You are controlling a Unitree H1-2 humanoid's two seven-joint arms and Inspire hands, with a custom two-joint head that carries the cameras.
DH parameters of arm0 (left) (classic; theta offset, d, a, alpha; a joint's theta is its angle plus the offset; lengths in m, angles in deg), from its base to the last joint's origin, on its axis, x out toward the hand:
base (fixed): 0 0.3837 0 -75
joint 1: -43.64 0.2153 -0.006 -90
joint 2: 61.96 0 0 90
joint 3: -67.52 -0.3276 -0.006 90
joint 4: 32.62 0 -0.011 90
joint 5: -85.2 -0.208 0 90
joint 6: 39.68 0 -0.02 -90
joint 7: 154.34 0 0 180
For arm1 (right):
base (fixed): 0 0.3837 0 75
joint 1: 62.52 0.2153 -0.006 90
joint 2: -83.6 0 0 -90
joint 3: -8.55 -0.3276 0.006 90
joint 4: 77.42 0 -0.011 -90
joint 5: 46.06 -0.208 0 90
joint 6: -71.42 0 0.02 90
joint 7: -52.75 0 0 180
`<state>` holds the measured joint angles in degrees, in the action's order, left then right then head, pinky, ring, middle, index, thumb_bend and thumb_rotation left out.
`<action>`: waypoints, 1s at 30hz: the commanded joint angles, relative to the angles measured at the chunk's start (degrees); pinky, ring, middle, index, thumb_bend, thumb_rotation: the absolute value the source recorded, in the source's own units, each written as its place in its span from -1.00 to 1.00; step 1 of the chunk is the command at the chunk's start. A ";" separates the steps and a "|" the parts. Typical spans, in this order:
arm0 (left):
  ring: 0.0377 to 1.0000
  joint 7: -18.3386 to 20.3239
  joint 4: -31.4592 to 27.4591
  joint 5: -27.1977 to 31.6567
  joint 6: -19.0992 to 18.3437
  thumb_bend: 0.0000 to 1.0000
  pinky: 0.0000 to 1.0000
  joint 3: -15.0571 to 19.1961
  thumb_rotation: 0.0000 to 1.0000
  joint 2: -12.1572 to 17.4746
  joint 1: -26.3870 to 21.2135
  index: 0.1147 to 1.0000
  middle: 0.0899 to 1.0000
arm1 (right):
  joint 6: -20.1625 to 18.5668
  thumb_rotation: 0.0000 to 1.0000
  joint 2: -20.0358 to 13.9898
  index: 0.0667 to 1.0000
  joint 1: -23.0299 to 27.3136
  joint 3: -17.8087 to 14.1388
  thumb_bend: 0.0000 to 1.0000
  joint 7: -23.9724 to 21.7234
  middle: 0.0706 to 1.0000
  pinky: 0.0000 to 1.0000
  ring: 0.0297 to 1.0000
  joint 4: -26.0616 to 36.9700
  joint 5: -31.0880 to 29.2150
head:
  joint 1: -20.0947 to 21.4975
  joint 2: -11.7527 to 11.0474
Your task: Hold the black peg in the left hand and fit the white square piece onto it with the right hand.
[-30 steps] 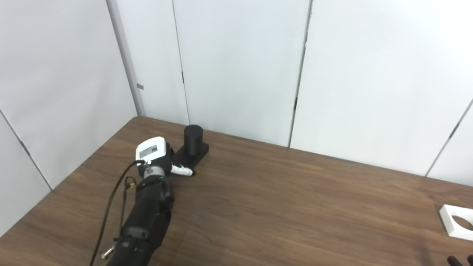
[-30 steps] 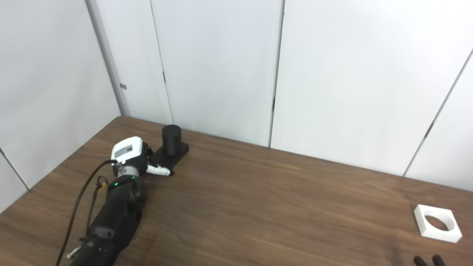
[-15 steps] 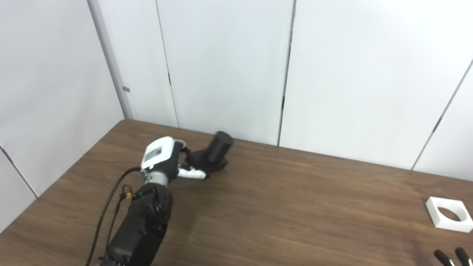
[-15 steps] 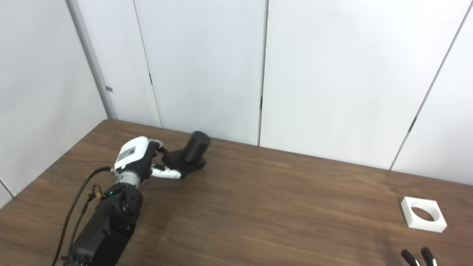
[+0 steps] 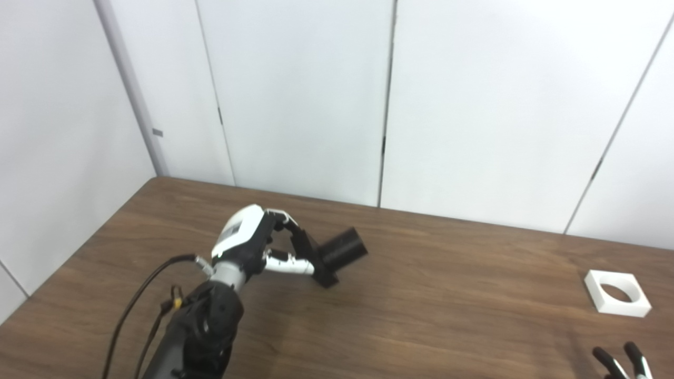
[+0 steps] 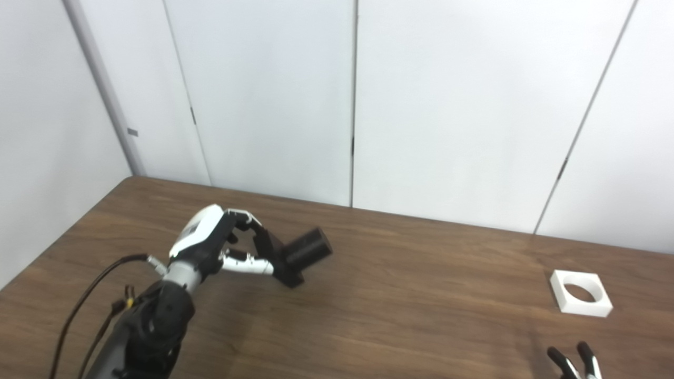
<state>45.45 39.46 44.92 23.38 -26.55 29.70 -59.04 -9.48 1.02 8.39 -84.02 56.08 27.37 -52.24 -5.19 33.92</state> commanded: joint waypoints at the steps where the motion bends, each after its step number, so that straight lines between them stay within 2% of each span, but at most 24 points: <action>1: 0.64 0.97 -3.67 2.15 0.80 0.00 0.47 -0.55 -0.89 0.67 -0.75 -0.15 0.53 | -0.05 1.00 3.94 1.00 -2.36 0.93 0.11 0.26 0.75 1.00 0.95 0.56 0.05 | 0.19 0.14; 9: 0.60 1.93 -7.30 7.03 3.24 0.00 0.46 -2.61 -0.90 1.08 3.33 -0.15 0.50 | -1.90 0.98 4.01 1.00 -2.37 1.69 0.10 0.48 0.77 1.00 0.95 2.55 0.30 | 1.72 1.28; 18: 0.67 4.40 -10.13 21.15 7.19 -0.01 0.59 -3.67 -0.89 0.42 7.30 -0.15 0.56 | -4.13 0.99 3.97 1.00 -2.53 2.96 0.08 1.04 0.78 1.00 0.95 4.82 1.58 | 4.81 3.36; 20: 0.69 4.77 -10.64 22.91 7.01 -0.01 0.62 -4.02 -0.90 0.59 8.09 -0.15 0.57 | -4.73 0.99 4.08 1.00 -2.60 3.12 0.11 1.39 0.76 1.00 0.93 5.33 2.24 | 5.16 3.64; 24: 0.72 5.87 -11.33 24.61 6.28 -0.01 0.67 -5.28 -0.91 1.21 10.17 -0.15 0.59 | -5.88 1.00 4.27 1.00 -2.56 3.65 0.10 1.97 0.75 1.00 0.91 6.48 3.26 | 6.42 4.79; 30: 0.70 6.55 -10.72 22.31 6.89 -0.01 0.60 -9.09 -0.90 3.30 12.17 -0.15 0.60 | -6.68 1.00 4.51 1.00 -2.23 4.31 0.11 2.47 0.73 1.00 0.90 7.39 4.31 | 8.24 6.10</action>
<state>52.10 30.26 68.16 28.53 -35.55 31.82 -46.16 -16.68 1.15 7.34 -80.42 57.95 32.54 -48.76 2.72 39.72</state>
